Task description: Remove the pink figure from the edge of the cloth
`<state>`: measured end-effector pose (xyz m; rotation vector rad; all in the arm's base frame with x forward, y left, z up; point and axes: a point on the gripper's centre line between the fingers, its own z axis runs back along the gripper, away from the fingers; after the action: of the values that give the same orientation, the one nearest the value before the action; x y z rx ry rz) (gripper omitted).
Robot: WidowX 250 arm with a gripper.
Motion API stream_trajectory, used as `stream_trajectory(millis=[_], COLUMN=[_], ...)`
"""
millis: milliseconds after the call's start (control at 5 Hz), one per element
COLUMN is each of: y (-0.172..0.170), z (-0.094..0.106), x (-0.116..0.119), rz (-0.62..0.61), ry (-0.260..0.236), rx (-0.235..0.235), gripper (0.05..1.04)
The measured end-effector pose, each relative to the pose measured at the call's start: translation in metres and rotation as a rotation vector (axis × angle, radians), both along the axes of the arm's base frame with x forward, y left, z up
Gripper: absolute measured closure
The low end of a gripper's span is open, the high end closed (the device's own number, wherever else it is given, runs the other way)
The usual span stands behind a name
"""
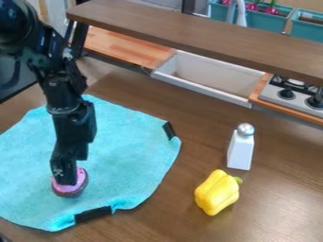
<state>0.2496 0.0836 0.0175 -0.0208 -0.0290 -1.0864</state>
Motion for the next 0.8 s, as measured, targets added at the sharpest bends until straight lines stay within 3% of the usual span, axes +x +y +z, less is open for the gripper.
stream_trajectory(millis=[400,800], y=[-0.001,0.003], z=[0.020,0.008], x=[-0.004,-0.002], rz=[-0.001,-0.008], ry=[-0.022,-0.017], rx=[-0.046,-0.020], gripper=[0.083,0.082])
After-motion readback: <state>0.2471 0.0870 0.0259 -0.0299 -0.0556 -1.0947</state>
